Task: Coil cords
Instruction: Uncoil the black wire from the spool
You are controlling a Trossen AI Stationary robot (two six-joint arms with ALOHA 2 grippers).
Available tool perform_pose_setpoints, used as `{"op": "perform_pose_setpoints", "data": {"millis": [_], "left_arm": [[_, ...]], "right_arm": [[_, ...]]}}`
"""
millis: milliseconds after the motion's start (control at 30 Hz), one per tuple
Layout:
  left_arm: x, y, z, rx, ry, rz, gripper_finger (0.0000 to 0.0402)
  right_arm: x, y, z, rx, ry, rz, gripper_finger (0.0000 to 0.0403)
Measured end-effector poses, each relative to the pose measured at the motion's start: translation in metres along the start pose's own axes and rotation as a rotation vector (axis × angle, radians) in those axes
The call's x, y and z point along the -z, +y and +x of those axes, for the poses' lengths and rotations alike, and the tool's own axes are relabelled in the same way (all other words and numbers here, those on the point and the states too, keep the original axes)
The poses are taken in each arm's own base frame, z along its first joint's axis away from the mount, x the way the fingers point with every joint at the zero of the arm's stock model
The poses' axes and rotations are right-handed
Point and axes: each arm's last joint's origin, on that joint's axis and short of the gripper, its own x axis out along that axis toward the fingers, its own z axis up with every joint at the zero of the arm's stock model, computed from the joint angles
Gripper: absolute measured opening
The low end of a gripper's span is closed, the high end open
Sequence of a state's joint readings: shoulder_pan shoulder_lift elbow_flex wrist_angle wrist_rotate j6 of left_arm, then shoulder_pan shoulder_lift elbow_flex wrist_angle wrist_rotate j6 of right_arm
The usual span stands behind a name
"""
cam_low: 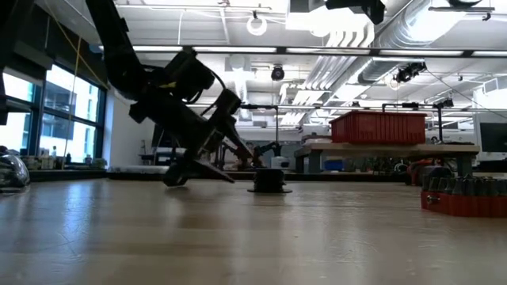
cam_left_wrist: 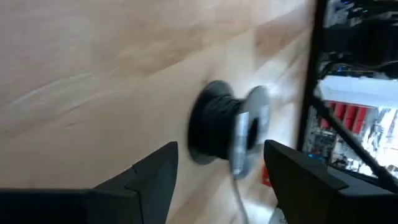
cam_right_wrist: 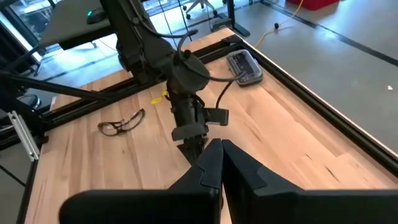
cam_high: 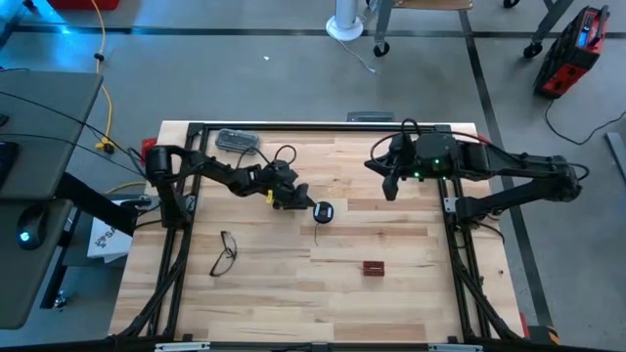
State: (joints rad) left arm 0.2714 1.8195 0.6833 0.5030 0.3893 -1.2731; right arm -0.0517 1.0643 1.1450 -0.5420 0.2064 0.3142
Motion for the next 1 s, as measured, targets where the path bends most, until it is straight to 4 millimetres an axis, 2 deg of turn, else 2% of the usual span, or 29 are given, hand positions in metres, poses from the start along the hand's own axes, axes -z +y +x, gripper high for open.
{"op": "perform_pose_setpoints", "data": {"millis": [333, 500, 700, 867, 1000], "left_arm": [[0.012, -0.007, 0.013, 0.082, 0.008, 0.019, 0.0218], [0.014, -0.008, 0.013, 0.081, 0.011, 0.022, 0.0152], [0.014, -0.008, 0.014, 0.079, 0.004, 0.032, 0.0017], [0.013, -0.01, 0.013, 0.103, 0.007, 0.034, 0.0004], [0.009, -0.031, 0.001, 0.257, 0.04, 0.078, 0.0002]], "right_arm": [[0.003, -0.001, 0.0, 0.01, 0.027, -0.011, 0.0], [0.004, -0.001, 0.0, 0.016, 0.044, -0.014, 0.0], [0.005, -0.002, 0.0, 0.018, 0.052, -0.016, 0.0], [0.005, -0.002, 0.0, 0.014, 0.056, -0.016, 0.0], [0.006, 0.0, 0.0, -0.051, 0.077, -0.012, 0.0]]}}
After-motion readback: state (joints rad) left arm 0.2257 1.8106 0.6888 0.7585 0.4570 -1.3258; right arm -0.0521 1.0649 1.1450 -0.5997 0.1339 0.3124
